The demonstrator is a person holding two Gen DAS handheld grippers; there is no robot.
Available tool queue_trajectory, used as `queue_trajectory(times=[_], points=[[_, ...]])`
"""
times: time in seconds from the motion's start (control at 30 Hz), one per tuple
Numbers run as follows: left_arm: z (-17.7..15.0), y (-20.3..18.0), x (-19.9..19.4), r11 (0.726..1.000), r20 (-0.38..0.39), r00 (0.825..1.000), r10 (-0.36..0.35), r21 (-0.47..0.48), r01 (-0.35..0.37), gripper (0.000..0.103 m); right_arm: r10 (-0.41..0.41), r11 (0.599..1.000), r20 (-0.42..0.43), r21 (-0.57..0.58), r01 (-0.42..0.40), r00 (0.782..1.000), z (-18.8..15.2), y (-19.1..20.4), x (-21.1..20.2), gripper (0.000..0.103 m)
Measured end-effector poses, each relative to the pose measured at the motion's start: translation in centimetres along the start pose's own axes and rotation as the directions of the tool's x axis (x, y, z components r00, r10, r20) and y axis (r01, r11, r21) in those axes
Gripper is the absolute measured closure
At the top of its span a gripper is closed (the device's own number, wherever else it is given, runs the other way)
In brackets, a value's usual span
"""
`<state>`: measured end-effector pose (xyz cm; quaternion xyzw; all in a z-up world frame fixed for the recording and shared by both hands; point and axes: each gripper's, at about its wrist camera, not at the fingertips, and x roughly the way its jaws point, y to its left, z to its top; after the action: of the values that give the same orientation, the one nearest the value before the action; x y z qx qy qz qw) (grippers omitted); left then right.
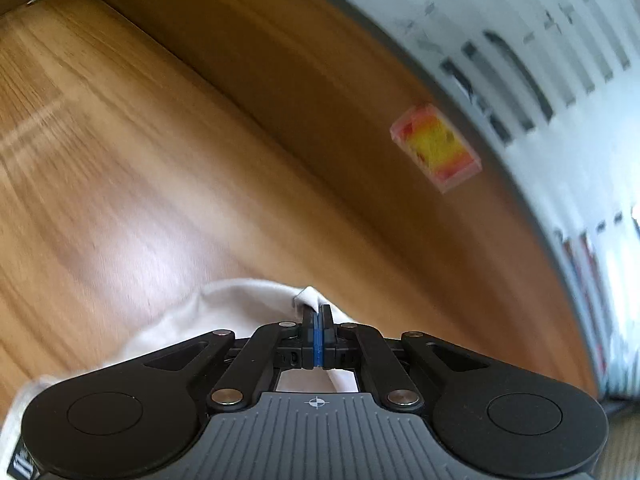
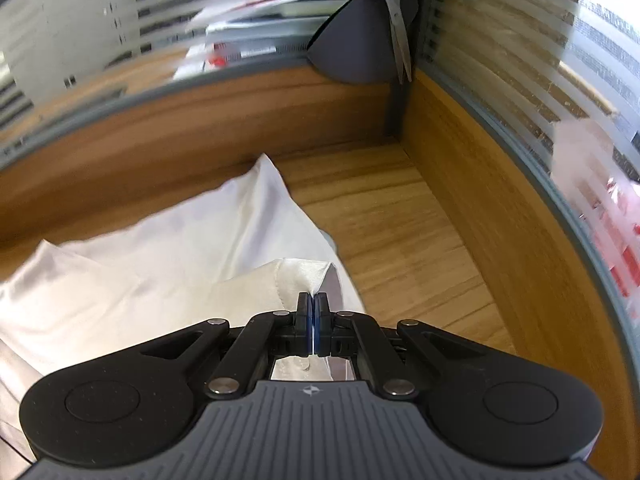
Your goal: Fold clothes
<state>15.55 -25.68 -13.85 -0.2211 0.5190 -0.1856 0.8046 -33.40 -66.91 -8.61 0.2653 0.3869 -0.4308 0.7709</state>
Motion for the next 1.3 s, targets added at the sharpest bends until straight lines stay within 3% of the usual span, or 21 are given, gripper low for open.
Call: queue_trajectory(times=[0.1,0.37,0.5,0.53,0.6,0.97,1.17,1.3], points=[[1.3,1.0,0.2,0.999,-0.003,1.0,-0.006,-0.038,0.006,0.101,0.023,1.0,-0.017,0.021,-0.022,1.0,-0.2,0.1,0.7,0.102],[0.3,1.8,0.5,0.999,-0.055,0.998,0.012,0.041,-0.009,0.098,-0.053,0.998,-0.12,-0.021,0.051,0.991,-1.5,-0.9,4.7,0.102],[-0.3,2.1,-0.5,0.999,-0.061,0.998,-0.02,0.029,0.022,0.063,-0.094,0.992,-0.13,-0.092,0.082,0.987,-1.9,-1.2,5.2,0.097],[-0.3,2.1,-0.9,0.999,-0.052,0.998,-0.023,0.041,0.025,0.061,-0.1,0.991,-0.123,-0.106,0.087,0.987,-1.9,-1.2,4.9,0.095],[-0.3,2.0,-1.7,0.997,-0.047,0.998,-0.029,0.069,0.032,0.06,-0.105,0.988,-0.109,-0.127,0.091,0.989,-2.0,-1.1,4.3,0.089],[-0.7,3.7,-8.9,0.985,-0.013,1.0,-0.025,0.169,0.027,0.058,0.028,0.992,-0.03,-0.125,-0.032,0.999,-3.4,-0.5,-1.7,0.081],[-3.1,6.0,-13.4,0.945,-0.02,0.999,0.026,0.328,-0.018,0.056,0.079,0.985,-0.014,-0.156,-0.08,0.997,-5.0,0.5,-5.1,0.081],[-5.3,7.9,-15.4,0.905,-0.066,0.997,0.05,0.426,-0.017,0.056,0.101,0.977,-0.021,-0.185,-0.103,0.995,-6.6,1.2,-7.1,0.08]])
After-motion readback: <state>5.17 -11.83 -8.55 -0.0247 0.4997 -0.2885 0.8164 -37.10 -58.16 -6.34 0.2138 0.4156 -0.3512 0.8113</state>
